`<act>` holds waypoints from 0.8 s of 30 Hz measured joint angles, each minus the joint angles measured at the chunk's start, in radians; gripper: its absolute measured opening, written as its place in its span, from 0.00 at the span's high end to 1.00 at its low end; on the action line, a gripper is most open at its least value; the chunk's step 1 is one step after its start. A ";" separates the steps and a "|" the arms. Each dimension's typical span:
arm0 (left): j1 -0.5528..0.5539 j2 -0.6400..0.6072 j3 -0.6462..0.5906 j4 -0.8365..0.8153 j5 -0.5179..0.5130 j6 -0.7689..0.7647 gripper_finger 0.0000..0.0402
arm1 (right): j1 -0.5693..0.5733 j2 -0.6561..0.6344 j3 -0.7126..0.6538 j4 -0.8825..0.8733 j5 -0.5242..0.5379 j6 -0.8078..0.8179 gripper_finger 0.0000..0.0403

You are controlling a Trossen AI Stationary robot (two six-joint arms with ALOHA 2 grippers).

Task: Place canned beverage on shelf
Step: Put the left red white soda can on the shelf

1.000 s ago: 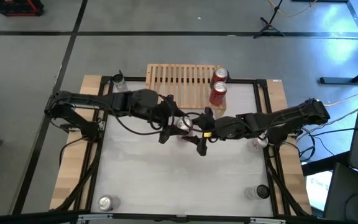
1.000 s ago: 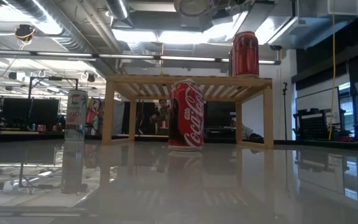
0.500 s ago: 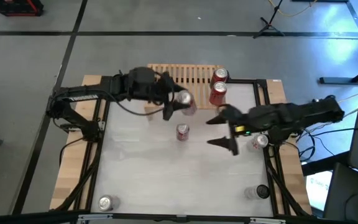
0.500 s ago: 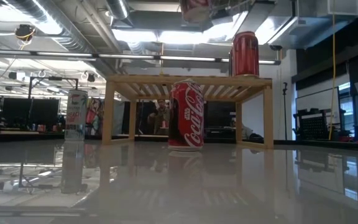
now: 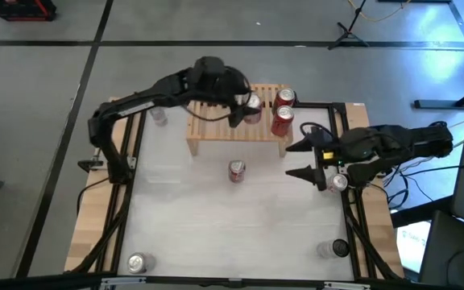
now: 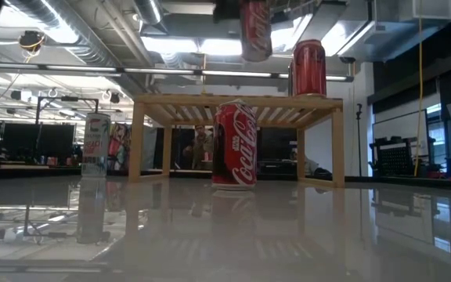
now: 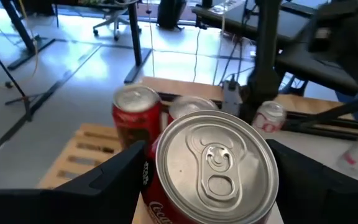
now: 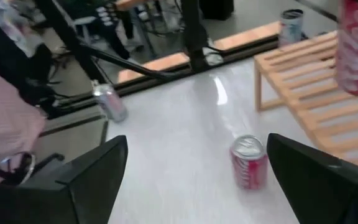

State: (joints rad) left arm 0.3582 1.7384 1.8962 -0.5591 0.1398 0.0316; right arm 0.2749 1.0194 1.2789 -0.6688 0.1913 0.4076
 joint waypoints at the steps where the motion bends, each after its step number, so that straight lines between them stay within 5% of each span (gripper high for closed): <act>1: 0.016 0.019 0.012 0.002 0.012 0.005 0.31 | 0.000 0.004 0.000 -0.011 0.000 0.000 0.07; 24: 0.126 0.207 0.030 0.080 0.165 0.062 0.31 | 0.000 0.060 -0.002 -0.040 0.054 0.042 0.07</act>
State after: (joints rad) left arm 0.4839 1.9450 1.9259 -0.4793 0.3050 0.0932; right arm 0.2749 1.0790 1.2774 -0.7086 0.2452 0.4497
